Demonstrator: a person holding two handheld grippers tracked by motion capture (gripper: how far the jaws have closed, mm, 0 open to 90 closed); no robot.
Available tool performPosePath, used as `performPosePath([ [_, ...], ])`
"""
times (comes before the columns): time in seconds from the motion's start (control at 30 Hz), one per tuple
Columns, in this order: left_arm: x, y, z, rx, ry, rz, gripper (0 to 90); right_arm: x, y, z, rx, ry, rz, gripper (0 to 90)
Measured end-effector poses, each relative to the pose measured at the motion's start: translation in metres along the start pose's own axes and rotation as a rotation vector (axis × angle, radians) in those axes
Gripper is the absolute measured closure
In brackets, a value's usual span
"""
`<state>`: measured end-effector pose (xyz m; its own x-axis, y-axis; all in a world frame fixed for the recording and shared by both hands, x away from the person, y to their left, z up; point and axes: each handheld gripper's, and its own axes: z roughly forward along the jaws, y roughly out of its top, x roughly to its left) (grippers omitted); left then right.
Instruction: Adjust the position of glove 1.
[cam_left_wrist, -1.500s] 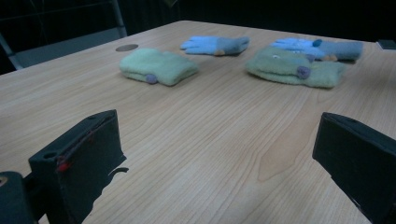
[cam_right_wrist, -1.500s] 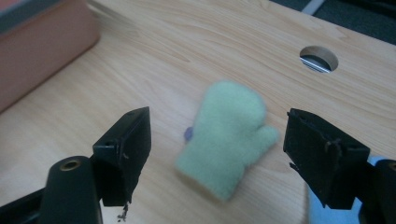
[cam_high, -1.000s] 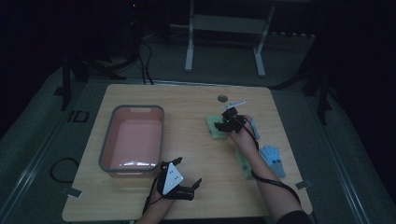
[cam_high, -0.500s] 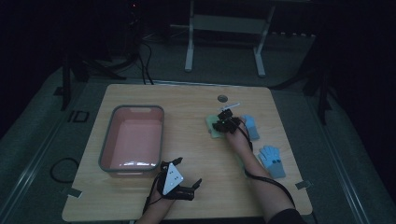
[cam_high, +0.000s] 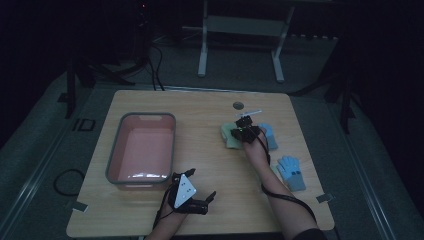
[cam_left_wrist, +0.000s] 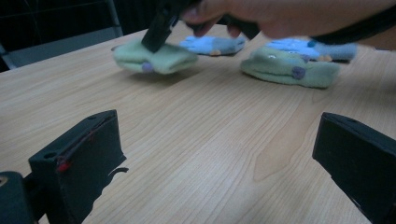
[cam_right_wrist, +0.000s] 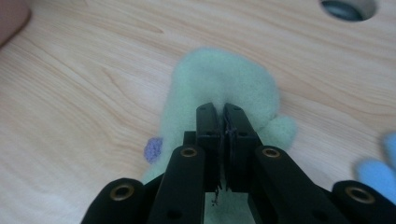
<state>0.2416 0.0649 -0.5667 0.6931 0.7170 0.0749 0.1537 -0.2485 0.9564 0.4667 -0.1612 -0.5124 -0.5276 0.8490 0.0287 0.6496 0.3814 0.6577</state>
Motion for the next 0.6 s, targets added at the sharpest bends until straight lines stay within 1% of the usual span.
performPosePath([
  [0.07,0.000,0.000,0.000,0.000,0.002,0.002,1.6,0.004,0.001,-0.014,-0.014,0.001,0.008,86.3],
  [0.13,0.000,0.000,0.000,0.000,0.004,-0.002,1.6,0.011,0.000,-0.030,-0.045,0.003,0.013,86.3],
  [0.17,0.001,0.000,0.000,0.000,0.004,-0.004,1.6,0.014,0.000,-0.038,-0.056,0.005,0.004,86.3],
  [0.23,0.001,0.000,0.000,0.001,0.006,-0.006,1.6,0.021,-0.001,-0.054,-0.089,-0.002,0.007,86.3],
  [0.3,0.001,0.000,-0.001,-0.002,0.006,-0.014,1.6,0.029,-0.004,-0.067,-0.109,-0.009,0.014,86.3],
  [0.37,0.001,0.000,-0.001,-0.004,0.008,-0.015,1.6,0.037,-0.008,-0.076,-0.101,-0.020,0.004,86.3],
  [0.47,0.000,0.000,0.000,-0.002,0.009,-0.005,1.6,0.050,-0.015,-0.090,-0.115,-0.026,-0.003,86.3],
  [0.5,0.000,0.000,0.000,-0.002,0.011,-0.003,1.6,0.054,-0.018,-0.095,-0.126,-0.020,0.006,86.3],
  [0.57,0.000,0.000,-0.001,-0.001,0.012,-0.002,1.6,0.061,-0.024,-0.104,-0.141,-0.021,0.004,86.3],
  [0.6,0.000,0.000,-0.001,-0.002,0.012,-0.002,1.6,0.064,-0.027,-0.108,-0.157,-0.015,0.015,86.3],
])
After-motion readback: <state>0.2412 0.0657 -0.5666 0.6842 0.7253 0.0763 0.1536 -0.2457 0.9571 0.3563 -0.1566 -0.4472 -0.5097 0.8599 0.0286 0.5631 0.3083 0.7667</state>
